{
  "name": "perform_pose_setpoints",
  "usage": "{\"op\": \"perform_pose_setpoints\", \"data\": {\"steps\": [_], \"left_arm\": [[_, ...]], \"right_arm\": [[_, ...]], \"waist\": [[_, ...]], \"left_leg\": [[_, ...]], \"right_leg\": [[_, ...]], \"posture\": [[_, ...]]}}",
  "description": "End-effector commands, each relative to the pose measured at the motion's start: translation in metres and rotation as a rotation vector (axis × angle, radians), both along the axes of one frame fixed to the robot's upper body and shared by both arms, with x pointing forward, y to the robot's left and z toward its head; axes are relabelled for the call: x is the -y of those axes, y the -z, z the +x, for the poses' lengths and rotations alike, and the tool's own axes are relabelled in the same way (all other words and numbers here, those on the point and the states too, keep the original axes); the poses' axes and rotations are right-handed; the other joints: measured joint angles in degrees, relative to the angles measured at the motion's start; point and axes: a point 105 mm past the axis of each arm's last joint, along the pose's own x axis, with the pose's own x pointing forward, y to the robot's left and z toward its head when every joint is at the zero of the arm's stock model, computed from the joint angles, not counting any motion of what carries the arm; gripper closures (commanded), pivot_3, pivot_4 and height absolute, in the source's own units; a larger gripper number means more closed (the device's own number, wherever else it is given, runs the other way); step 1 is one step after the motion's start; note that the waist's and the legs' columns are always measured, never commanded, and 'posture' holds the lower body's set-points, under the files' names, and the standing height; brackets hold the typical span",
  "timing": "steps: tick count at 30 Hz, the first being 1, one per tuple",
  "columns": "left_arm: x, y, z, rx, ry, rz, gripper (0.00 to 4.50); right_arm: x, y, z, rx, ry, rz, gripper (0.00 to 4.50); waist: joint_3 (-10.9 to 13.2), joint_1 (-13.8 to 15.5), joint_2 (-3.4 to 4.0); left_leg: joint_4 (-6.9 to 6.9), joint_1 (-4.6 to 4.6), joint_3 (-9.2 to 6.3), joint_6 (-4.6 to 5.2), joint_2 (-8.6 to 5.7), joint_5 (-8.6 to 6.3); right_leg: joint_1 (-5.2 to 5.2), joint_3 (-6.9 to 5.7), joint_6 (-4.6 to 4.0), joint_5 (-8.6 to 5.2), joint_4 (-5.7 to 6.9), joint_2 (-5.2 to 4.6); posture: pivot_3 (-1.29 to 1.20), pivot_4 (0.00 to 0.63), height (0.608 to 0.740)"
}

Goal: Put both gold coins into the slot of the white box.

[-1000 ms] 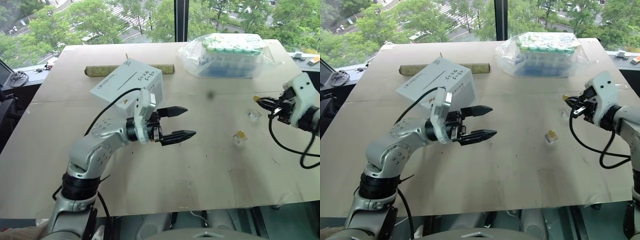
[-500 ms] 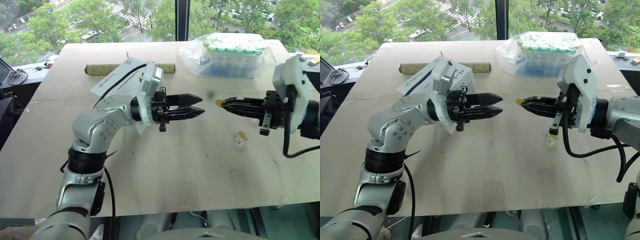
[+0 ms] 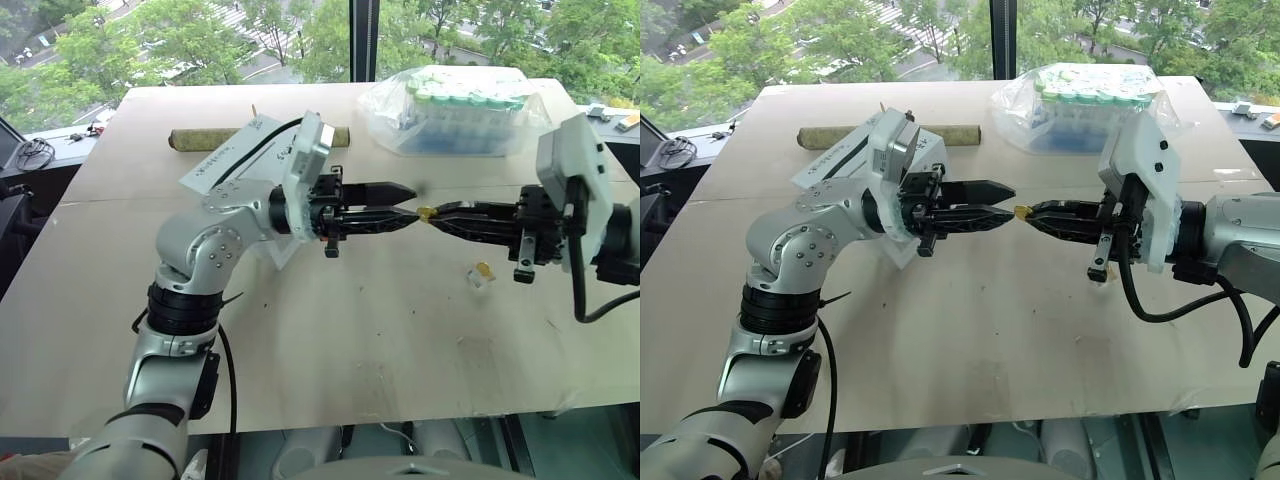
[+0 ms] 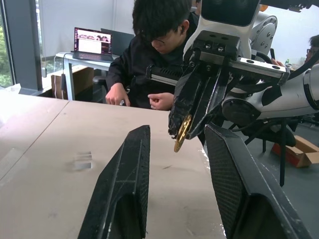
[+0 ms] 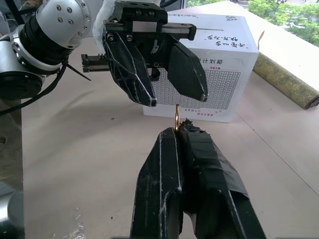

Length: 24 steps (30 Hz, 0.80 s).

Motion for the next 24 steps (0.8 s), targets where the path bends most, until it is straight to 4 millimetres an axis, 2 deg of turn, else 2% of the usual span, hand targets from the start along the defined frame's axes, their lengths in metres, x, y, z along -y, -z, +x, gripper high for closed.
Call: {"op": "perform_pose_setpoints", "data": {"steps": [1, 8, 11, 18, 24], "left_arm": [[0.007, -0.017, -0.014, 0.057, 0.041, -0.015, 2.76], [0.013, -0.012, -0.017, 0.048, 0.052, -0.007, 2.76], [0.015, -0.012, -0.021, 0.052, 0.053, -0.008, 3.52], [0.016, -0.016, -0.029, 0.056, 0.039, -0.003, 3.52], [0.011, -0.011, -0.024, 0.045, 0.014, 0.0, 3.52]], "right_arm": [[-0.004, -0.011, -0.003, 0.053, -0.02, 0.012, 4.5], [-0.007, -0.013, -0.004, 0.058, -0.027, 0.016, 4.5], [-0.007, -0.013, -0.004, 0.057, -0.025, 0.017, 4.5], [-0.003, -0.014, -0.004, 0.054, -0.01, 0.012, 4.5], [-0.002, -0.014, -0.003, 0.05, -0.006, 0.011, 4.5]], "waist": [[0.0, 0.0, 0.0], [0.0, 0.01, 0.0], [0.0, 0.0, -0.01], [0.01, 0.03, -0.02], [0.01, 0.02, -0.02]], "left_leg": [[0.0, 0.0, 0.0, 0.0, 0.0, 0.0], [0.0, 0.0, 0.0, 0.0, 0.0, 0.0], [0.0, 0.0, 0.01, 0.0, 0.0, 0.0], [0.01, 0.0, 0.0, 0.0, 0.0, 0.0], [0.01, 0.0, 0.01, 0.0, 0.0, 0.0]], "right_leg": [[0.0, 0.0, 0.0, 0.0, 0.0, 0.0], [0.0, 0.0, 0.0, 0.0, 0.0, 0.01], [0.0, 0.0, 0.0, 0.0, 0.0, 0.0], [0.0, 0.0, 0.0, 0.0, 0.0, 0.01], [0.0, 0.0, 0.0, 0.0, 0.0, 0.01]], "posture": [[0.0, 0.15, 0.74], [0.0, 0.15, 0.74], [0.0, 0.15, 0.74], [0.0, 0.15, 0.74], [0.0, 0.15, 0.74]]}}
